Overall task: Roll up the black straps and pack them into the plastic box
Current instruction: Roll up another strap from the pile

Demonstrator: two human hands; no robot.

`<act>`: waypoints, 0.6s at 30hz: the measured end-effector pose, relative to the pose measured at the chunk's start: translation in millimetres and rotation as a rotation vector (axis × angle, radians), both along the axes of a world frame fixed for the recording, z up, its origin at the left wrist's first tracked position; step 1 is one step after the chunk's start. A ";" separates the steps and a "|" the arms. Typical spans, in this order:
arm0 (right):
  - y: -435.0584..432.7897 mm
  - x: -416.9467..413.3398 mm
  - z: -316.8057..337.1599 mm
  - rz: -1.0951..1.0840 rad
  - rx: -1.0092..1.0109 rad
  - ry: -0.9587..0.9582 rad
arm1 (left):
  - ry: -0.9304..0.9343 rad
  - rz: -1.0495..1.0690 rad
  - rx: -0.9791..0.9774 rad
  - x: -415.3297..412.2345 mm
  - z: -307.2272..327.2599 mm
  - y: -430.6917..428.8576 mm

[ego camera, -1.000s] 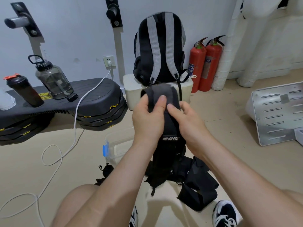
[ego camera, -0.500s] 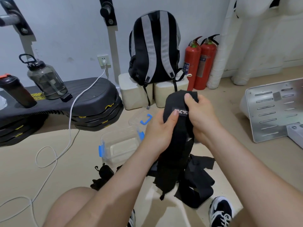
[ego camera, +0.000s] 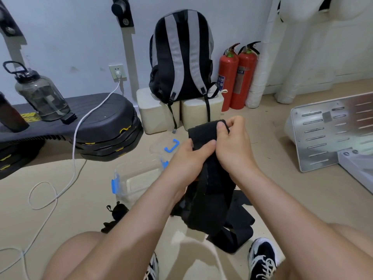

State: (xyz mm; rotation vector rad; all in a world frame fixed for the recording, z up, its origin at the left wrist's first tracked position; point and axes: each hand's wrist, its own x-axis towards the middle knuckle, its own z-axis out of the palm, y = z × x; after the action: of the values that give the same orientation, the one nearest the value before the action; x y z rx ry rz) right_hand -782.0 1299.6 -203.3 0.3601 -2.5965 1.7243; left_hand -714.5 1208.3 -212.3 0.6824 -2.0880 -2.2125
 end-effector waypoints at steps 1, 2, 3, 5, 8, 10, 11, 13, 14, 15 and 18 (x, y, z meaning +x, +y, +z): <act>0.1 -1.9 -0.6 -0.013 -0.034 -0.043 | 0.025 0.026 0.014 1.1 1.3 0.5; 0.3 -2.8 -0.1 -0.014 -0.096 -0.136 | 0.051 0.070 0.017 1.1 1.4 0.3; 1.0 -2.7 1.6 0.012 -0.169 -0.263 | 0.081 0.122 0.034 0.7 2.3 -0.3; 7.3 -1.1 6.6 0.172 -0.286 -0.530 | 0.132 0.245 0.096 -1.5 5.8 -3.8; 23.3 4.6 12.3 0.501 -0.237 -0.691 | 0.141 0.408 0.218 -7.9 8.2 -19.6; 26.9 5.3 9.4 0.569 -0.171 -0.666 | 0.134 0.464 0.287 -9.5 10.2 -27.7; 25.5 3.2 6.0 0.529 -0.170 -0.626 | 0.131 0.455 0.299 -9.7 10.5 -28.8; 20.1 -0.6 0.6 0.386 -0.193 -0.533 | 0.083 0.330 0.237 -6.0 12.0 -22.5; 16.7 -0.7 -1.0 0.337 -0.182 -0.476 | 0.050 0.245 0.181 -4.3 10.5 -17.0; 13.3 0.6 -1.9 0.320 -0.147 -0.424 | 0.027 0.181 0.142 -3.1 8.3 -12.0; 5.6 7.6 -6.0 0.371 -0.113 -0.407 | 0.043 0.164 0.037 -3.1 3.6 -7.1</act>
State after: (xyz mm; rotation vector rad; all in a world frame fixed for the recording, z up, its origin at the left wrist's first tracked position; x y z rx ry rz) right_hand -774.4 1305.3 -209.3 0.5731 -2.8213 2.2669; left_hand -717.5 1201.2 -208.7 0.7714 -1.9019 -2.1619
